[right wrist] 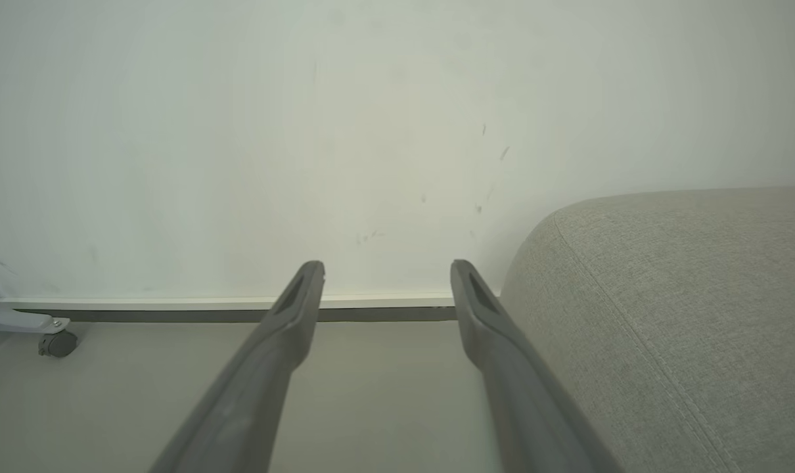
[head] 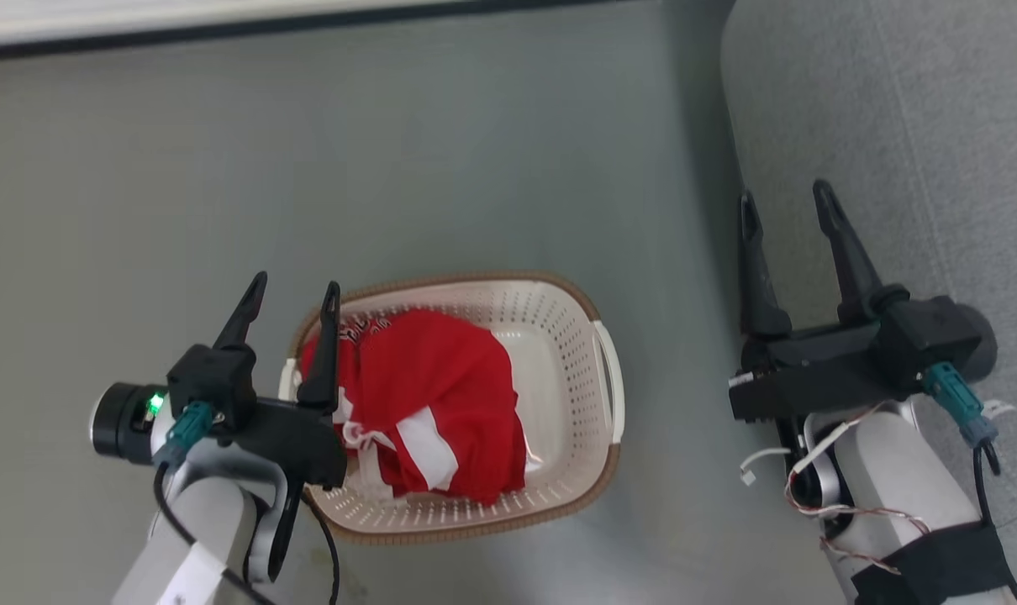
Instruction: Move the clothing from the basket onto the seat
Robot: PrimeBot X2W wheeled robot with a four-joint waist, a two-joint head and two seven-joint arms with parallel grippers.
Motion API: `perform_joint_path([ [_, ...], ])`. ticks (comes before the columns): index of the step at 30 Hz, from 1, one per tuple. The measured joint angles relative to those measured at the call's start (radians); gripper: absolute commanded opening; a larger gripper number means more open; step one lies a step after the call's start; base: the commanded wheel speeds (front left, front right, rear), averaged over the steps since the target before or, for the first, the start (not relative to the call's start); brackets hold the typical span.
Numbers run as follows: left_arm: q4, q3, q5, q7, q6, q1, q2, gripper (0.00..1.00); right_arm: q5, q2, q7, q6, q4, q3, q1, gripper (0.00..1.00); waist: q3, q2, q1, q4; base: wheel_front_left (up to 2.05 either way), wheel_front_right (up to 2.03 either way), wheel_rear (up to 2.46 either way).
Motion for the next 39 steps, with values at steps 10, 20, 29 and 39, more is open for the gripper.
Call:
perform_joint_path([
  [10,0.13,-0.081,0.068,0.061,-0.044,-0.109,0.013,1.0,-0.007,0.031,0.0,0.0,-0.008,0.014,-0.09,1.0,0.151,0.0,-0.0001,-0.042,0.0,0.0,0.0],
  [20,0.276,-0.13,0.124,0.113,-0.062,-0.184,0.018,1.0,-0.007,0.05,0.0,0.0,0.006,0.033,-0.133,1.0,0.239,0.0001,-0.0002,-0.096,0.0,0.0,0.0],
  [29,0.403,-0.138,0.165,0.161,-0.068,-0.25,0.054,1.0,-0.005,0.063,0.0,0.0,0.015,0.053,-0.154,1.0,0.292,0.0,-0.0002,-0.149,0.0,0.0,0.0],
  [39,0.522,-0.161,0.217,0.234,-0.049,-0.345,0.072,1.0,0.004,0.067,0.0,0.0,0.015,0.063,-0.173,1.0,0.351,-0.0001,-0.0001,-0.189,0.0,0.0,0.0],
])
